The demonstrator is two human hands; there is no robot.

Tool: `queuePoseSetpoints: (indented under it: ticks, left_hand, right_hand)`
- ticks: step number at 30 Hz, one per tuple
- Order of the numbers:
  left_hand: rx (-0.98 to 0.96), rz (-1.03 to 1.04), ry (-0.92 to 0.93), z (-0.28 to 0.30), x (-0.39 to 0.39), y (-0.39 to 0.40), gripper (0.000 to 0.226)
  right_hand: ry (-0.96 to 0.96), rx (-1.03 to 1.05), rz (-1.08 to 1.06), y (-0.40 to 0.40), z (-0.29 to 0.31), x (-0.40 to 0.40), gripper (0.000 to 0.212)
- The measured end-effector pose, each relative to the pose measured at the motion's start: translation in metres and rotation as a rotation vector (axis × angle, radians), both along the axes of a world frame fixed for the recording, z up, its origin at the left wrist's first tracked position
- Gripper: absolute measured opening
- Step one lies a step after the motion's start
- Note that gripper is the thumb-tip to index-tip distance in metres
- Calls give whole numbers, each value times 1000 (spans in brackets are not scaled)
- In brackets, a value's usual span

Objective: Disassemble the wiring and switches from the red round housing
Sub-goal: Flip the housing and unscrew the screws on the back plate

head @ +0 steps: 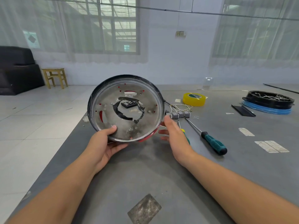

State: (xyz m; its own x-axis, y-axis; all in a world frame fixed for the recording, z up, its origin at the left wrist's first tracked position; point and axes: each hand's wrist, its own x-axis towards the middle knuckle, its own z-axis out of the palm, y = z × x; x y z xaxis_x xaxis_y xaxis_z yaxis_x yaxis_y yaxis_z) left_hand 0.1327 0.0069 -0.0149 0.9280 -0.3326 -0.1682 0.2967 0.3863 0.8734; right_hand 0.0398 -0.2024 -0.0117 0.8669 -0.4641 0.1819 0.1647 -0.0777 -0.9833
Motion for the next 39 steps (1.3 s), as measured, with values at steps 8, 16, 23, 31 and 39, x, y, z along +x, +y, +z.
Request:
queuePoseSetpoints:
  ticks: [8,16,23,31,39]
  left_hand:
    - [-26,25,-9,-2,2,2,20]
    - [37,45,-77,-4,-1,-8,32]
    - [49,42,-88,-4,-3,-11,34]
    - [27,-22,-74,-7,-17,-26,35]
    - [59,-32,-93,-7,-26,-36,29]
  right_hand:
    - [286,-1338,-418,-33,7,-20,33]
    - [897,-1453,-446,-64,12,-28,32]
    - [961,-1334,-369,-84,11,-33,37]
    - [1041,-1273,-382,-97,15,-53,40]
    - [1107,-1221,-450,-112,19,-59,44]
